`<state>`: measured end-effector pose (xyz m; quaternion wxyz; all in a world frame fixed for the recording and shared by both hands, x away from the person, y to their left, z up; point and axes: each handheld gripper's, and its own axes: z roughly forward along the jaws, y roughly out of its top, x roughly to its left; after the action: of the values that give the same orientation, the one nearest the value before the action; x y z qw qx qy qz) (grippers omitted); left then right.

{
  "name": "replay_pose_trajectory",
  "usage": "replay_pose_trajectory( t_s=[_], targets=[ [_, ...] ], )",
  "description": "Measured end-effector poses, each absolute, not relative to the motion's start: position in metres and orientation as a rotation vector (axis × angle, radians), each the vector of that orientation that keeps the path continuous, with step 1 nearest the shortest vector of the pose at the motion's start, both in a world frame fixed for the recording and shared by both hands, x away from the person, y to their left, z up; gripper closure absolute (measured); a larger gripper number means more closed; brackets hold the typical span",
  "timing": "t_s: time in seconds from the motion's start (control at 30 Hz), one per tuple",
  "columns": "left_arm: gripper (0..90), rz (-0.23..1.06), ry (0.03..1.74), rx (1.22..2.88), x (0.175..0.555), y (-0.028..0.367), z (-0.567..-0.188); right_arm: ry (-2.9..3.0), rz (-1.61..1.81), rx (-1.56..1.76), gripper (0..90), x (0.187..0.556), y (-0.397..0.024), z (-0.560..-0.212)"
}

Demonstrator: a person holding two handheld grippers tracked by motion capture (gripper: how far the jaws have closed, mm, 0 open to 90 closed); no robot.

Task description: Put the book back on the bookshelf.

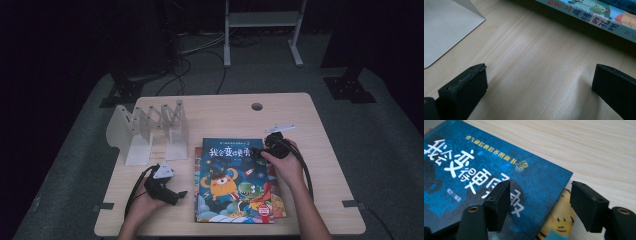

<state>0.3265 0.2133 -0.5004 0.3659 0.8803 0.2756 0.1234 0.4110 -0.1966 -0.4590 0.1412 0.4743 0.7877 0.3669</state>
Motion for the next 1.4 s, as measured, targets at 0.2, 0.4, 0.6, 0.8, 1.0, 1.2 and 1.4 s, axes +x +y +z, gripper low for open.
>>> replay_pose_trajectory(
  t_s=[0.2,0.4,0.6,0.8,1.0,1.2,1.4],
  targets=[
    [0.0,0.314,0.703,2.269,0.327,0.215,-0.5,2.287,1.108,1.39,30.3,0.415,-0.195,-0.463],
    [0.0,0.33,0.695,2.261,0.326,0.22,-0.493,2.293,1.095,1.362,30.3,0.415,-0.194,-0.462],
    [0.0,0.334,0.691,2.235,0.325,0.223,-0.486,2.32,1.111,1.304,31.7,0.413,-0.186,-0.462],
    [0.0,0.323,0.683,2.199,0.326,0.223,-0.479,2.351,1.113,1.268,32.3,0.411,-0.176,-0.461],
    [0.0,0.318,0.656,2.191,0.33,0.218,-0.469,2.387,1.09,1.241,32.3,0.413,-0.168,-0.459],
    [0.0,0.334,0.638,2.18,0.334,0.214,-0.461,2.412,1.081,1.213,32.2,0.414,-0.16,-0.457],
    [0.0,0.335,0.619,2.204,0.342,0.207,-0.457,2.438,1.077,1.177,31.5,0.416,-0.149,-0.456]
  ],
)
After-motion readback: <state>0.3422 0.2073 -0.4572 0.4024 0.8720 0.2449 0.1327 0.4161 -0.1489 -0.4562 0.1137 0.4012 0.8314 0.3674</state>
